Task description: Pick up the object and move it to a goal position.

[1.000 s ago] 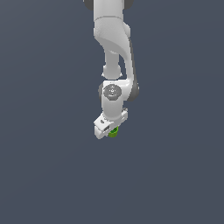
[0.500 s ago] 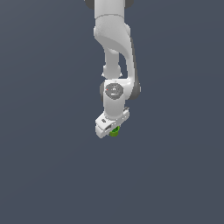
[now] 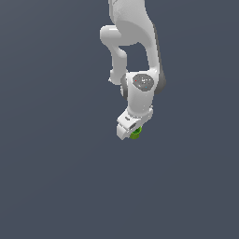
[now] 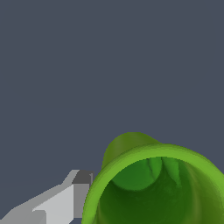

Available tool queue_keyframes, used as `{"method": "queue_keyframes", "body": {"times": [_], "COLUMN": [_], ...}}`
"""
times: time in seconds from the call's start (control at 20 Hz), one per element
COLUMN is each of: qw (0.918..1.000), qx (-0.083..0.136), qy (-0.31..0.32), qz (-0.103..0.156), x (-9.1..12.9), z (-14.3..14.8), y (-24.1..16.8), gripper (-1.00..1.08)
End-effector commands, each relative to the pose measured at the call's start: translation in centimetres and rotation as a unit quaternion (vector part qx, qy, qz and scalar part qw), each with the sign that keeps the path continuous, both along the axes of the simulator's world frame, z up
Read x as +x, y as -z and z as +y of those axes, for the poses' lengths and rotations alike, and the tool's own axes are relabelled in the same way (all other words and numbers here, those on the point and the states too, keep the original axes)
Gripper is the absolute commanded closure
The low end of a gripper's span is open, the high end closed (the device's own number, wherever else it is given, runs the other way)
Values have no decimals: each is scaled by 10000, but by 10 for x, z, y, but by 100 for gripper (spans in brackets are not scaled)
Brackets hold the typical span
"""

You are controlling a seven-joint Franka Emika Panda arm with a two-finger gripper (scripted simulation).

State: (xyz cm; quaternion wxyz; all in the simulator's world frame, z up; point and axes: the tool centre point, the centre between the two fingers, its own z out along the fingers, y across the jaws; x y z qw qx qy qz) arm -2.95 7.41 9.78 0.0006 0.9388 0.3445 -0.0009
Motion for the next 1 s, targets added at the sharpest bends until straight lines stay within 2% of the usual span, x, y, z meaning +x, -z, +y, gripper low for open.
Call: {"method": "queue_keyframes", "body": {"times": [0.0, 0.5, 0.7, 0.95], "qw": [10000, 10000, 10000, 10000], "qx": [0, 0, 7, 7], "qy": [-6, -9, -8, -8], "qz": [-11, -9, -7, -7], "x": [-5, -20, -22, -22], "z": [26, 119, 138, 146], "y": [-20, -91, -105, -111], "gripper": [108, 108, 108, 108]}}
